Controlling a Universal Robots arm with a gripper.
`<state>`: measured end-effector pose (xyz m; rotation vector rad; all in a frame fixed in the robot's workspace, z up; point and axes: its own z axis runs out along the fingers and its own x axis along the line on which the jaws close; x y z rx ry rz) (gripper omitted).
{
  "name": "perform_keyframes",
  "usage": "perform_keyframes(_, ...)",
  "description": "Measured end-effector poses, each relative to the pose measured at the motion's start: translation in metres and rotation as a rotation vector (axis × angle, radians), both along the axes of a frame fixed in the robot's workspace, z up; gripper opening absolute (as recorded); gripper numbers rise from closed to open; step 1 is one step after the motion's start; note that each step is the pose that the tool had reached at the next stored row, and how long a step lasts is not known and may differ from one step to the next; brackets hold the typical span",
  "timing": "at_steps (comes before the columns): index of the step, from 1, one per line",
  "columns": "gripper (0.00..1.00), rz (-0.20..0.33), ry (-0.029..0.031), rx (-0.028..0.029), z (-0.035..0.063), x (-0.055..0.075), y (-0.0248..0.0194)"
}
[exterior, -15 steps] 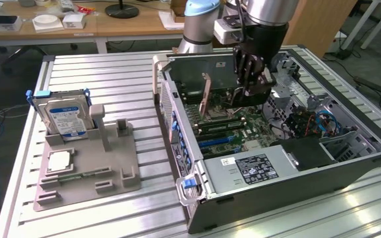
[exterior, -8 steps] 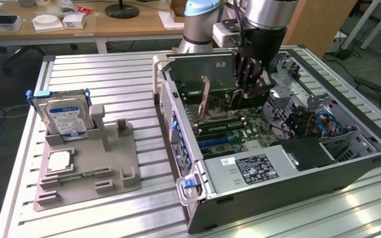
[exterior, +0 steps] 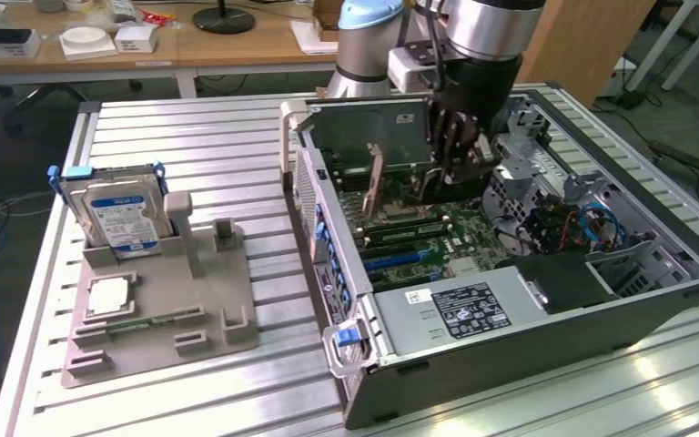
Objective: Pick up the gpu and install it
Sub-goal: 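Insert the gpu into the slot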
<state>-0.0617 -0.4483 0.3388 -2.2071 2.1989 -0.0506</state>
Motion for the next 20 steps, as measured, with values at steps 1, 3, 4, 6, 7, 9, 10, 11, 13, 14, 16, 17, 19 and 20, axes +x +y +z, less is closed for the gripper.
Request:
perform_keyframes(1,0.26,0.0,0.0,0.0001,-0.0007,0.0,0.0)
perform_keyframes(3,0.26,0.0,0.0,0.0,-0.0023,-0.001,0.0)
perform_keyframes(4,0.26,0.0,0.0001,0.0,-0.0031,-0.001,0.0)
perform_keyframes(6,0.26,0.0,0.0,0.0003,-0.0048,-0.002,0.0)
perform_keyframes(7,0.26,0.0,0.0,0.0004,-0.0054,-0.002,0.0)
perform_keyframes(9,0.26,0.0,0.0,0.0006,-0.0067,-0.003,0.0)
perform_keyframes(10,0.26,0.0,0.0001,0.0005,-0.0071,-0.003,0.0)
perform_keyframes(11,0.26,0.0,0.0,0.0007,-0.0076,-0.003,0.0)
perform_keyframes(13,0.26,0.0,0.0001,0.0005,-0.0085,-0.005,0.0)
perform_keyframes(14,0.26,0.0,0.0,0.0007,-0.0092,-0.006,0.0)
perform_keyframes(16,0.26,0.0,0.0,0.0006,-0.0108,-0.008,0.0)
perform_keyframes(17,0.26,0.0,0.0001,0.0006,-0.0136,-0.009,0.0)
perform_keyframes(19,0.26,-0.015,0.0001,0.0007,-0.0188,-0.009,0.0)
perform_keyframes(20,0.26,-0.025,0.0,0.0007,-0.0197,-0.009,0.0)
